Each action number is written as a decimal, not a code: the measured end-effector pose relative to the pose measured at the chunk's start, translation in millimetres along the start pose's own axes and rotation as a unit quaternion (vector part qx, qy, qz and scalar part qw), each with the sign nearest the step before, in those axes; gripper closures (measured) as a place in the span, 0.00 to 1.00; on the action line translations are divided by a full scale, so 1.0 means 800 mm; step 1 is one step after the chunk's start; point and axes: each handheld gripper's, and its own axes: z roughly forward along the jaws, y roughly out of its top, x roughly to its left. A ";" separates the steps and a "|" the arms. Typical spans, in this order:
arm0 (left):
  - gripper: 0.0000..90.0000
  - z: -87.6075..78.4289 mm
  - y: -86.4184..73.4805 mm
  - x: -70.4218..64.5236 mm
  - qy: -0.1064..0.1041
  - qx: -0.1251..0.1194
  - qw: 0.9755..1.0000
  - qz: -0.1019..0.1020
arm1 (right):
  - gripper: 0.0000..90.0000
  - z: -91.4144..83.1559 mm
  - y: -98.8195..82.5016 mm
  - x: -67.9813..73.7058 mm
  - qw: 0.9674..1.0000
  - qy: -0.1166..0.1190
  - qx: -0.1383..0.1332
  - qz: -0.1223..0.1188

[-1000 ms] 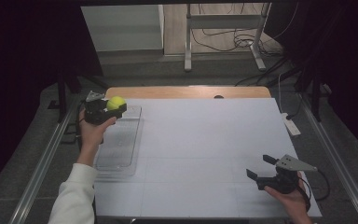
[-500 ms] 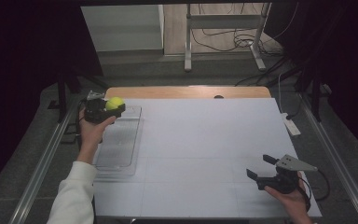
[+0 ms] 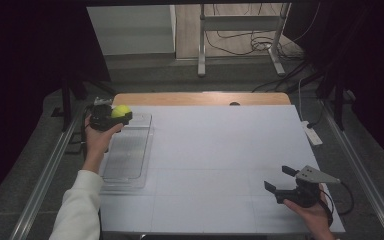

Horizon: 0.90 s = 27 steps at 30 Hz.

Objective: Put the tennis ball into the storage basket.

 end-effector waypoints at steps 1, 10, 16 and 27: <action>0.30 0.001 0.000 0.001 0.002 0.004 1.000 0.000 | 0.11 0.000 0.000 0.000 1.000 0.000 0.000 0.000; 0.30 0.007 -0.001 0.003 0.007 0.012 1.000 0.000 | 0.11 0.001 0.000 -0.001 1.000 0.001 0.000 0.001; 0.30 0.011 0.000 0.005 0.011 0.018 1.000 0.001 | 0.11 0.000 0.000 -0.001 1.000 0.001 0.000 0.001; 0.30 0.018 -0.004 0.010 0.018 0.030 0.999 -0.007 | 0.11 0.000 0.000 -0.001 1.000 0.001 0.000 0.001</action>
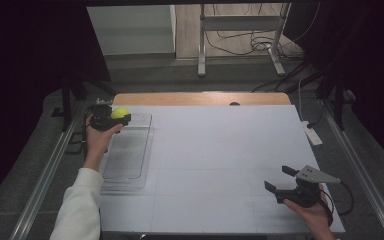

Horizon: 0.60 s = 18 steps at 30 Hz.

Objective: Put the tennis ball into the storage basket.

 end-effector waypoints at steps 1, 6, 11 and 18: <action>0.30 0.000 0.000 0.001 0.000 0.003 1.000 0.002 | 0.11 0.000 0.000 0.000 1.000 0.000 0.000 0.000; 0.30 0.003 -0.001 0.002 0.002 0.008 1.000 -0.002 | 0.11 0.000 0.000 0.000 1.000 0.000 0.001 0.000; 0.30 0.006 -0.002 0.004 0.002 0.016 1.000 -0.003 | 0.11 0.000 0.000 0.000 1.000 -0.001 0.001 0.000; 0.30 0.009 -0.004 0.005 0.006 0.025 1.000 0.000 | 0.11 0.000 0.000 0.000 1.000 -0.001 0.001 0.000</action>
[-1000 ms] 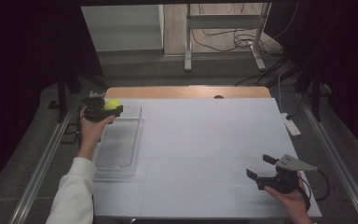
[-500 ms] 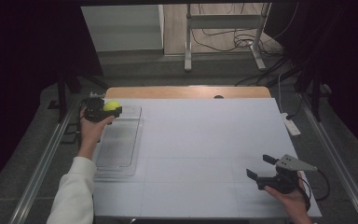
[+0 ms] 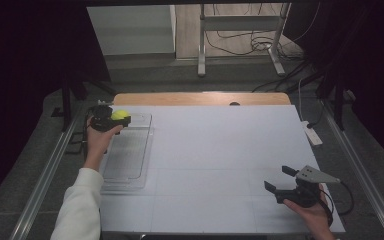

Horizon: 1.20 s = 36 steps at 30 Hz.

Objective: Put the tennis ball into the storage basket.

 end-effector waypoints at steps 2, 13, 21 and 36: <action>0.30 0.002 -0.001 0.000 -0.001 0.002 1.000 -0.002 | 0.11 0.000 0.000 0.000 1.000 0.000 0.000 0.000; 0.30 0.011 -0.003 -0.001 0.000 0.020 1.000 0.002 | 0.11 0.000 0.000 0.000 1.000 0.000 0.000 0.000; 0.30 0.019 -0.006 0.001 0.003 0.043 0.999 0.001 | 0.11 0.000 0.000 0.000 1.000 -0.001 0.002 0.000; 0.30 0.032 -0.010 -0.001 0.012 0.072 0.997 0.008 | 0.11 0.000 0.000 -0.001 1.000 -0.001 0.001 0.000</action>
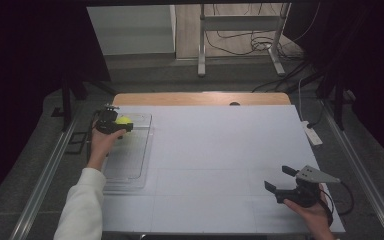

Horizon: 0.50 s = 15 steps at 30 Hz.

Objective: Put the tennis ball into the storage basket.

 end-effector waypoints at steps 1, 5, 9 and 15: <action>0.30 0.001 0.000 -0.001 0.001 -0.001 1.000 -0.002 | 0.11 0.000 0.000 0.000 1.000 0.000 0.000 0.000; 0.30 0.004 -0.001 -0.002 0.007 0.009 1.000 0.006 | 0.11 0.000 0.000 0.000 1.000 0.001 -0.001 0.000; 0.30 0.007 0.000 -0.003 0.011 0.017 1.000 0.014 | 0.11 0.000 0.000 0.000 1.000 0.000 -0.001 -0.001; 0.30 0.013 0.000 -0.007 0.017 0.024 0.999 0.019 | 0.11 0.000 0.000 0.000 1.000 0.000 -0.001 -0.001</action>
